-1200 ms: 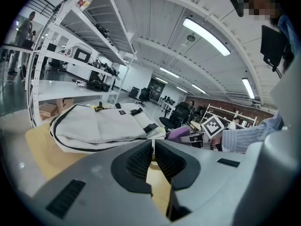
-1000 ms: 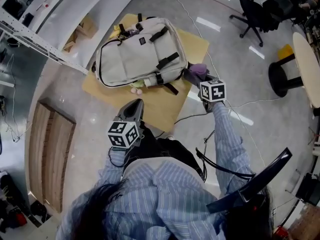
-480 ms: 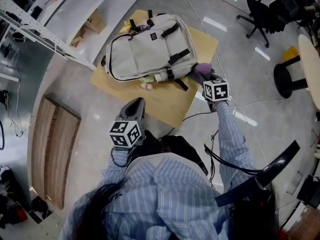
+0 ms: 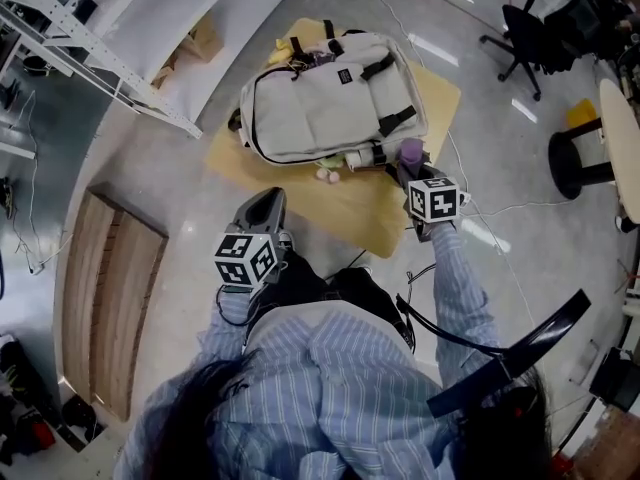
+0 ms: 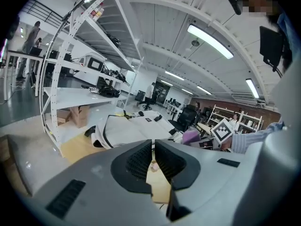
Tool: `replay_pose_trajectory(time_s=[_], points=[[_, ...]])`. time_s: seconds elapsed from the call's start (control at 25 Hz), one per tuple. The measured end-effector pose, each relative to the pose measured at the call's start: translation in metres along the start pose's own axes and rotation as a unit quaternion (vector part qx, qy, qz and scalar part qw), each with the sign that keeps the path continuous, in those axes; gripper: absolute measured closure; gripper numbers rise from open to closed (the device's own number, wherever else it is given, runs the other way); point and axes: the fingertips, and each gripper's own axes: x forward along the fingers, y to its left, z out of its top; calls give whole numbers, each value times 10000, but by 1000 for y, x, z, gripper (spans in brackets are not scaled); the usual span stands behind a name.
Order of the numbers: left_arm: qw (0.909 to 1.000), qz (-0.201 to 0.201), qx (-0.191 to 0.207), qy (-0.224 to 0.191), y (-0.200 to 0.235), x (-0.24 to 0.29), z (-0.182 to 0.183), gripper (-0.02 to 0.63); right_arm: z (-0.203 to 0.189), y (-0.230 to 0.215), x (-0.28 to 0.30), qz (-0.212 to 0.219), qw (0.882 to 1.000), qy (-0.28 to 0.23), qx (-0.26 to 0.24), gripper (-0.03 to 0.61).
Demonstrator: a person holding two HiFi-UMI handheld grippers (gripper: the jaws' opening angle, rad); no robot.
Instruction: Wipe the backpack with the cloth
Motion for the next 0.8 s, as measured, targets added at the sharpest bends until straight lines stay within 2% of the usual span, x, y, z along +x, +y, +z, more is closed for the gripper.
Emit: replay_pose_trajectory(time_s=[0.36, 0.8], points=[[9999, -44, -112, 61, 63, -16, 3, 592, -5, 76, 19, 3, 9998, 183, -81, 529], [9991, -373, -120, 185, 100, -14, 9, 592, 9, 155, 44, 197, 9996, 200, 62, 529]])
